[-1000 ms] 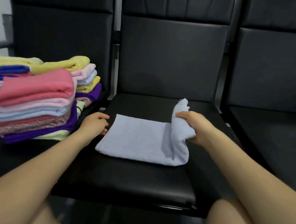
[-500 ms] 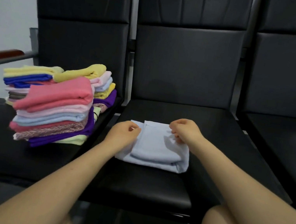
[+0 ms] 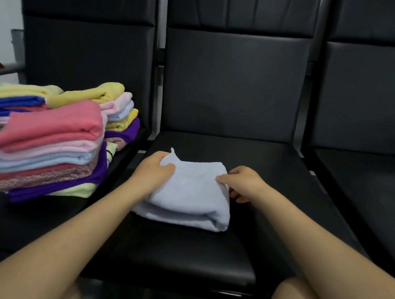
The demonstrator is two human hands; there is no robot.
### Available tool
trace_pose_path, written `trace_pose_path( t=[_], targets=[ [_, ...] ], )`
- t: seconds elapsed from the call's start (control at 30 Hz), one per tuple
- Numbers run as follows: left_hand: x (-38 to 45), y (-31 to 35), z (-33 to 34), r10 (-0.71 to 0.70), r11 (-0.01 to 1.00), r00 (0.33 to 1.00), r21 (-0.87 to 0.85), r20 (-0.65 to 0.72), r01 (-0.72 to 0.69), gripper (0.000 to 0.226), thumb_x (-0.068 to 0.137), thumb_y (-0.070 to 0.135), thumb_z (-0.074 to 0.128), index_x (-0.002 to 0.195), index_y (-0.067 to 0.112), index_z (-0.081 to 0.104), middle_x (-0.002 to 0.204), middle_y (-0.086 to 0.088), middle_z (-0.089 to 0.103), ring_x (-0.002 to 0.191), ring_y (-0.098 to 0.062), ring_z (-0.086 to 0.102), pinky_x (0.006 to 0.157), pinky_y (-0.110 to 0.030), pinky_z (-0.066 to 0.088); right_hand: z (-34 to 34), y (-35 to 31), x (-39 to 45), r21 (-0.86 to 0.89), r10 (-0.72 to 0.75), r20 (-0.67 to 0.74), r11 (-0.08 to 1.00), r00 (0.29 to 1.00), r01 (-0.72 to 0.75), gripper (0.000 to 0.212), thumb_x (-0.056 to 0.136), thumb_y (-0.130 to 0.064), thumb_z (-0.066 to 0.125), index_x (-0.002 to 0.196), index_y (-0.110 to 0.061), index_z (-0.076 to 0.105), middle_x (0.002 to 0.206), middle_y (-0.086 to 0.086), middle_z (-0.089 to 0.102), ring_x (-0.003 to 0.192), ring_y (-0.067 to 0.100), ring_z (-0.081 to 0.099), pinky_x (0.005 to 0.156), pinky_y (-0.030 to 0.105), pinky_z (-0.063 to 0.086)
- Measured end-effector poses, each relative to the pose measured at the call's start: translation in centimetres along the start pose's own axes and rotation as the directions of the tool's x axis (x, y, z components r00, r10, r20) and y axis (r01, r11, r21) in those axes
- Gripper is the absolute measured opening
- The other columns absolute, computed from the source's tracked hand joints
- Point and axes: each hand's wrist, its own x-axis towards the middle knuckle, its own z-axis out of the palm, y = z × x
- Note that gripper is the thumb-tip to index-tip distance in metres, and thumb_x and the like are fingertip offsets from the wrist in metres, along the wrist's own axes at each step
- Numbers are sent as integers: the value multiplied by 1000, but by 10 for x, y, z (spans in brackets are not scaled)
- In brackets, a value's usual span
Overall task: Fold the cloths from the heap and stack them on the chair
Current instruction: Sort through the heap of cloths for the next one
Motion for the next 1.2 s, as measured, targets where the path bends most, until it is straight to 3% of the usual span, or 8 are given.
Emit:
trace_pose_path(
  t=[0.3,0.4,0.47,0.6,0.8,0.93,1.03,1.2],
  targets=[
    [2,-43,-23,-142,966,990,217,-19,143,52,92,26,55,141,12,46,139,-11,52,124,-26,51,92,-27,38,16,-4,0,-60,27,88,998,996,-21,38,87,-35,66,108,-5,58,103,11,65,82,21,63,64,28,54],
    [1,-34,-19,-141,952,989,268,-38,146,38,92,30,52,121,8,60,120,-11,62,114,-29,57,81,-31,42,15,0,1,-1,48,99,999,994,-48,36,86,-35,67,104,-5,60,95,8,64,79,19,62,64,28,55],
    [-1,-26,-16,-197,960,980,201,-13,196,33,90,34,53,103,7,64,97,-10,62,94,-28,59,67,-33,41,15,1,1,50,61,99,997,993,-66,34,84,-34,69,100,-5,61,92,9,65,78,20,64,66,30,57],
    [-9,-20,-7,-356,927,924,-75,137,368,61,86,44,65,128,2,52,121,-15,61,101,-28,62,81,-33,49,16,0,-7,267,101,134,954,986,-134,35,82,-33,74,94,-3,61,88,11,65,74,21,65,63,29,55],
    [-26,-8,-2,-350,773,870,-417,348,478,39,96,40,55,109,4,60,108,-11,65,77,-15,59,72,-24,48,11,-12,-27,374,203,429,847,880,-377,35,86,-43,67,99,-10,65,78,12,74,75,25,72,64,32,57],
    [-37,-2,-11,-240,806,949,-502,207,313,32,95,34,56,116,10,60,90,-3,65,78,-15,63,57,-25,47,11,-27,-38,473,144,406,812,903,-342,31,91,-32,64,107,-6,63,107,18,67,103,31,62,88,44,49],
    [-47,0,-28,-114,804,990,-578,84,142,32,95,24,57,123,9,59,104,-7,68,91,-20,66,69,-27,50,18,-38,-38,493,87,378,824,922,-280,43,91,-30,64,125,-3,58,120,18,65,94,26,64,79,36,51],
    [-56,1,-80,18,897,976,-428,-219,-113,33,94,30,56,124,15,57,110,2,63,99,-17,61,80,-30,48,40,-86,-37,430,-82,181,903,980,-4,42,94,-27,61,126,0,58,85,3,63,70,14,60,57,25,48]
  ],
)
